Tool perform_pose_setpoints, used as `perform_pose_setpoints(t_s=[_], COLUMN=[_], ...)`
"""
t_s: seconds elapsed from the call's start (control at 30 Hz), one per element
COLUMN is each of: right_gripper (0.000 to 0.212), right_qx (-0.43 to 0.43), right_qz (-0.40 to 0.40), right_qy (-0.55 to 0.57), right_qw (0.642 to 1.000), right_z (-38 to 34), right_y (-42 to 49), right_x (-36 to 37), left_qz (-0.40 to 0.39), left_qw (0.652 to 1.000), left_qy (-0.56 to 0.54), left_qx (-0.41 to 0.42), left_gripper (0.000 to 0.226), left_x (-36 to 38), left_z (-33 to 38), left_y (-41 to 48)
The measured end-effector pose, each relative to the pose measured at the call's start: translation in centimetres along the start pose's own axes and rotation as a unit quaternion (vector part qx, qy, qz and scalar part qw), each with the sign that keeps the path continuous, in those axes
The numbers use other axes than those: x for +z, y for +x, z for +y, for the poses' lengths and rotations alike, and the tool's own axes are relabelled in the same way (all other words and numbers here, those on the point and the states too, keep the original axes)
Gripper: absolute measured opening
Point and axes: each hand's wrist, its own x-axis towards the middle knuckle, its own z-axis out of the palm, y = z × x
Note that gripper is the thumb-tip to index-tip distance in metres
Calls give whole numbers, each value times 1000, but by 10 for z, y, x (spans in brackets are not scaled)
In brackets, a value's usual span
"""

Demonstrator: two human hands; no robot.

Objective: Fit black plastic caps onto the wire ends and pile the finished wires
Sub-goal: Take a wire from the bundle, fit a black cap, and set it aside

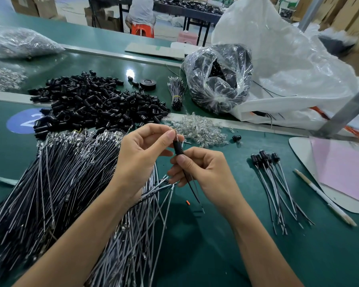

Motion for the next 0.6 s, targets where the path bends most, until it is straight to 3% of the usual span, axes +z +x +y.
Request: perform_pose_setpoints(t_s=[0.6], right_gripper=[19], right_qx=[-79], right_qz=[47], right_qy=[-123], right_qw=[988], right_z=[5], right_y=[1], right_x=[0], left_qz=[-2], left_qw=[1000], left_qy=[-22], left_qx=[-17], left_gripper=[25], left_x=[-2], left_z=[3], left_y=[1])
